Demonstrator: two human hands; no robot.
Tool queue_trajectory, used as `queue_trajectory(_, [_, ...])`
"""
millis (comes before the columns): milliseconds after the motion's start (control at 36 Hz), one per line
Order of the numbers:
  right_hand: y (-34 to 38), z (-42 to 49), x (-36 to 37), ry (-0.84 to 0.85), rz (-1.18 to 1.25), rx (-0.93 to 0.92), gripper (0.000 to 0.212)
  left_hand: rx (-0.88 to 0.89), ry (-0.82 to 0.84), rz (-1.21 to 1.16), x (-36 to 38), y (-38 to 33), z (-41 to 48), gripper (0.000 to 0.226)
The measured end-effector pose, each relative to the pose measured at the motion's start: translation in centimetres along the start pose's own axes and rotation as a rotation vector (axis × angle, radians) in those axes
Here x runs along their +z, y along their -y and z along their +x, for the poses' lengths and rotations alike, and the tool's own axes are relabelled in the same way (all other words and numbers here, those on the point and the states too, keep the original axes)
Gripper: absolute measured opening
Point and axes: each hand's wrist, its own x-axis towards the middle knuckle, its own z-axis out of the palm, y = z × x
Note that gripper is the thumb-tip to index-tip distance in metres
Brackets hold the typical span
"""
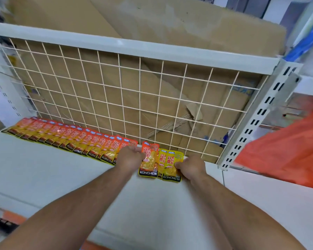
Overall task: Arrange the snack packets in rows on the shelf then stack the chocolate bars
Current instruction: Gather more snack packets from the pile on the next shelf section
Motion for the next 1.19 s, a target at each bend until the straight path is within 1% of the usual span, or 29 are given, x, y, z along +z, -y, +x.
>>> queue_trajectory(83, [0.2,-0.1,0.4,-0.032,-0.140,0.001,0.013,0.033,0.043,0.046,-0.2,-0.2,0.7,0.033])
queue_trajectory(111, [0.3,-0.1,0.6,-0.032,-0.178,0.006,0.014,0.042,0.050,0.053,-0.3,-0.2,0.8,0.033])
queue_trajectory(167, [0.2,-0.1,0.9,-0.043,-0.232,0.009,0.021,0.052,0.057,0.055,-0.5,-0.3,1.0,0.031])
queue_trajectory(250, [0.2,-0.3,1.1,-0.088,-0.263,0.009,0.024,0.062,0.073,0.074,-0.9,-0.2,1.4,0.030])
queue_trajectory(306, [0.1,-0.3,1.3,-0.105,-0.272,0.003,0.025,0.077,0.079,0.114,-1.2,0.0,1.6,0.032])
queue_trajectory(389, [0.0,-0.7,1.6,-0.141,-0.250,-0.023,0.021,0.092,0.080,0.186,-1.8,0.2,2.1,0.036])
queue_trajectory(556, [0.3,-1.8,2.2,-0.240,-0.185,-0.087,0.017,0.138,0.053,0.349,-3.1,-0.2,2.8,0.031])
queue_trajectory(667, [1.0,-2.2,2.6,-0.314,-0.182,-0.121,0.018,0.145,0.073,0.378,-3.8,-0.4,3.6,0.028])
queue_trajectory(778, [2.0,-2.8,2.7,-0.343,-0.150,-0.135,0.015,0.157,0.087,0.355,-4.6,-0.5,3.9,0.028])
queue_trajectory(806, [2.3,-3.0,2.7,-0.339,-0.141,-0.134,0.014,0.154,0.086,0.349,-4.8,-0.5,3.9,0.021])
queue_trajectory(833, [2.6,-3.1,2.8,-0.331,-0.134,-0.132,0.015,0.156,0.090,0.341,-5.1,-0.5,3.8,0.008])
queue_trajectory(861, [2.9,-3.3,2.9,-0.321,-0.134,-0.133,0.015,0.165,0.095,0.332,-5.4,-0.4,3.8,0.013])
queue_trajectory(889, [3.2,-3.5,3.0,-0.311,-0.145,-0.138,0.015,0.177,0.101,0.323,-5.6,-0.3,3.9,0.026])
queue_trajectory(917, [3.4,-3.7,3.1,-0.304,-0.169,-0.148,0.014,0.179,0.109,0.309,-5.9,-0.2,3.9,0.032])
queue_trajectory(944, [3.7,-4.0,3.3,-0.302,-0.204,-0.165,0.014,0.182,0.111,0.302,-6.3,-0.2,3.8,0.032])
queue_trajectory(1028, [4.4,-5.2,4.1,-0.306,-0.338,-0.263,0.033,0.181,0.132,0.253,-7.3,-0.2,3.7,0.009])
queue_trajectory(1056, [4.6,-5.7,4.5,-0.301,-0.358,-0.307,0.037,0.182,0.142,0.229,-7.6,-0.1,3.8,0.008])
queue_trajectory(1111, [5.0,-6.5,5.5,-0.282,-0.368,-0.405,0.041,0.174,0.150,0.179,-8.2,0.2,3.9,0.015])
queue_trajectory(1194, [5.5,-7.1,7.1,-0.240,-0.370,-0.497,0.040,0.147,0.154,0.123,-9.3,0.9,4.0,0.028])
